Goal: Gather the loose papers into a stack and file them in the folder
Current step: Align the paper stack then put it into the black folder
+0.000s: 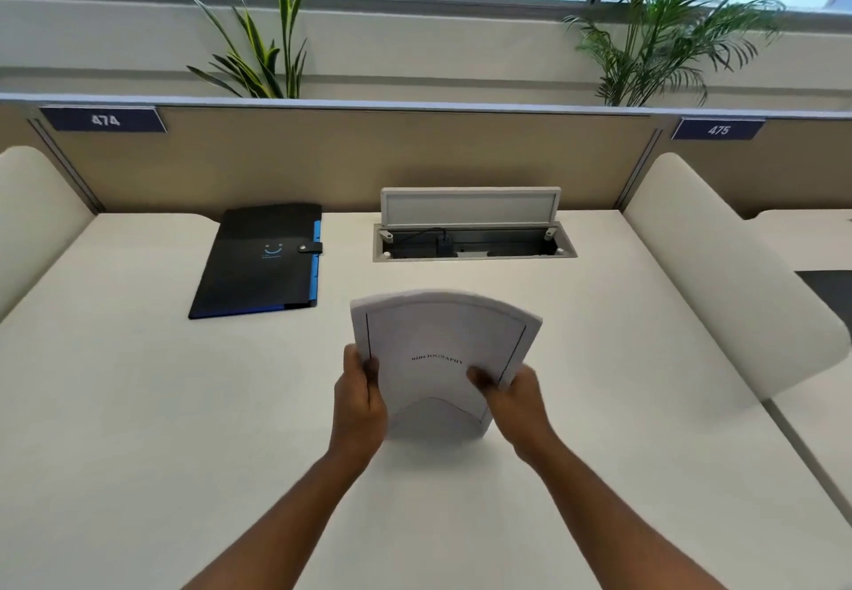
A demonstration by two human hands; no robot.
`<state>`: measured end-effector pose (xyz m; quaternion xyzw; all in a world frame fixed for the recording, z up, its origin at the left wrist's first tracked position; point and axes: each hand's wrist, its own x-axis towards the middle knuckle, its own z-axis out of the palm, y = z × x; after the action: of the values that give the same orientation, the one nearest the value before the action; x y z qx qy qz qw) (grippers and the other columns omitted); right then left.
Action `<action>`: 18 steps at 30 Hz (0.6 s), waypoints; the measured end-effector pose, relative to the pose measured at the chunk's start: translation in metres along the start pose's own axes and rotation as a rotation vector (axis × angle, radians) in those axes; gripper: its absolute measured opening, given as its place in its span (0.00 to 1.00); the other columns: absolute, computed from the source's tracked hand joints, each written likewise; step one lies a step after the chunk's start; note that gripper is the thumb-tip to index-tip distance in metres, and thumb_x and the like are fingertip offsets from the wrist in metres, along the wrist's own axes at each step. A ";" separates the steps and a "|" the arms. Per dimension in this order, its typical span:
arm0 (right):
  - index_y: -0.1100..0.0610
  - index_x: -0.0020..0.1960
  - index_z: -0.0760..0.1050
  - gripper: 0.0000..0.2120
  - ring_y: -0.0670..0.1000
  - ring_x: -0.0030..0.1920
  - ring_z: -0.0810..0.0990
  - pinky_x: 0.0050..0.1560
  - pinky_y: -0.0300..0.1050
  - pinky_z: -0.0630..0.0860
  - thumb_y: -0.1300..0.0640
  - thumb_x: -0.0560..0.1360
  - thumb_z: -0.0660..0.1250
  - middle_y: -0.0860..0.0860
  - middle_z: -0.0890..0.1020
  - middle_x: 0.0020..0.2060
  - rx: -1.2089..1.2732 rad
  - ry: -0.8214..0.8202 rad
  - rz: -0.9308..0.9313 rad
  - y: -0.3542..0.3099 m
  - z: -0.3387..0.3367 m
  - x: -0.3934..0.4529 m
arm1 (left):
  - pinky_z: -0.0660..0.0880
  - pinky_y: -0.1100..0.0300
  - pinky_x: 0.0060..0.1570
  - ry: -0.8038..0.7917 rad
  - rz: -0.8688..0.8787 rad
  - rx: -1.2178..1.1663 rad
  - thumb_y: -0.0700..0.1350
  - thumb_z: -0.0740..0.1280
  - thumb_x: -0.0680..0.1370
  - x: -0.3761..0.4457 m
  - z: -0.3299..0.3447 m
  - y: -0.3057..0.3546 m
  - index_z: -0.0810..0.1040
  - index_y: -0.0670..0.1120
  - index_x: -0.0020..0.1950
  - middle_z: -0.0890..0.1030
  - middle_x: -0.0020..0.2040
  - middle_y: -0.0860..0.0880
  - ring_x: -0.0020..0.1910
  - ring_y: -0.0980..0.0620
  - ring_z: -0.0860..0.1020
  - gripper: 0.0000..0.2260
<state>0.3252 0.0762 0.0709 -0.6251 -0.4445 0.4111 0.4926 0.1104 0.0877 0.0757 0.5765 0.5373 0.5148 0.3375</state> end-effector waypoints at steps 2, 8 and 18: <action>0.47 0.46 0.84 0.07 0.55 0.52 0.86 0.53 0.55 0.83 0.59 0.78 0.74 0.49 0.88 0.46 -0.073 -0.075 0.067 0.017 -0.003 0.001 | 0.77 0.68 0.35 -0.021 -0.031 0.053 0.37 0.56 0.83 -0.009 0.006 -0.012 0.66 0.53 0.52 0.79 0.44 0.55 0.41 0.56 0.79 0.10; 0.51 0.52 0.83 0.06 0.55 0.52 0.86 0.44 0.41 0.82 0.60 0.78 0.73 0.49 0.87 0.48 -0.092 -0.097 0.121 0.030 -0.008 0.018 | 0.74 0.74 0.35 -0.062 -0.120 0.183 0.35 0.56 0.82 -0.005 0.016 -0.022 0.65 0.50 0.52 0.78 0.45 0.54 0.41 0.65 0.79 0.09; 0.54 0.53 0.85 0.07 0.56 0.50 0.88 0.57 0.60 0.84 0.63 0.78 0.72 0.50 0.89 0.48 0.045 -0.070 0.224 0.044 -0.050 0.051 | 0.73 0.58 0.40 -0.076 -0.378 0.236 0.40 0.62 0.81 0.031 0.034 -0.024 0.75 0.49 0.48 0.81 0.43 0.51 0.43 0.50 0.78 0.06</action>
<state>0.3932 0.1072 0.0327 -0.6450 -0.3793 0.4949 0.4417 0.1333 0.1283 0.0517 0.5201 0.6792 0.3538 0.3780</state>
